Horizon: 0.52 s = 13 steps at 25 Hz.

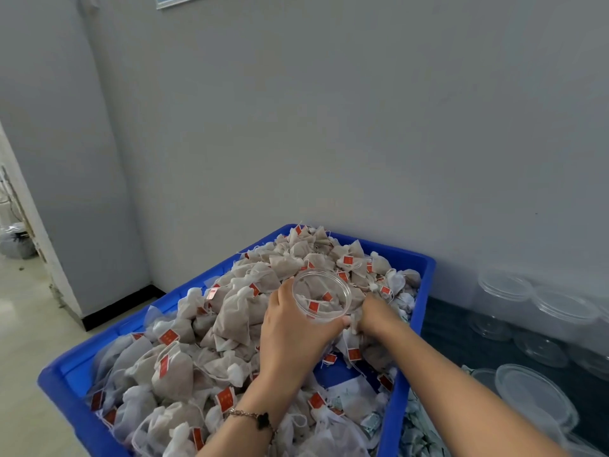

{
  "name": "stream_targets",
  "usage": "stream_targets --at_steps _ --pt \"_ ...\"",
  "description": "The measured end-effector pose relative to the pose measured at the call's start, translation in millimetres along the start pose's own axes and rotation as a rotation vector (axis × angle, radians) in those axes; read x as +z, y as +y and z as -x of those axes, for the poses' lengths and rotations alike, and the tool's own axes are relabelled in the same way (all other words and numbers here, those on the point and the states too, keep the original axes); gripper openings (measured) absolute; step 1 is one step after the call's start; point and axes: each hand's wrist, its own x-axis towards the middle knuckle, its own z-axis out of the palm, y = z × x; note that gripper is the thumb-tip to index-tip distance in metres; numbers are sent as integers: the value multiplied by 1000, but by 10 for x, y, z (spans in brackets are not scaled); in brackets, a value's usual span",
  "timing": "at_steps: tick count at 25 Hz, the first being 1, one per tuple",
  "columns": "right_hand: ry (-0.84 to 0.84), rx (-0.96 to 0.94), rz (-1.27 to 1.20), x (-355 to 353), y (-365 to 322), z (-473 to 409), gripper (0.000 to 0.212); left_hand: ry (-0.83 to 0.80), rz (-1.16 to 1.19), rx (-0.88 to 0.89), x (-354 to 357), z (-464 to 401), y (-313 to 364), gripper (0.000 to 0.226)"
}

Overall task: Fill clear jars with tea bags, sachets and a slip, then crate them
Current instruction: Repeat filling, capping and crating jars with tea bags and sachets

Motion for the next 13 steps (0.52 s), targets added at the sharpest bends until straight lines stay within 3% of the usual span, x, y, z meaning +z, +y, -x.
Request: stream_targets --at_steps 3,7,13 --pt "49 -79 -31 22 23 13 62 0 -2 -3 -1 1 6 105" --pt "-111 -158 36 69 13 -19 60 -26 -3 2 9 17 14 104" --pt "162 -123 64 0 -43 -27 24 -57 -50 9 50 -6 -18 110"
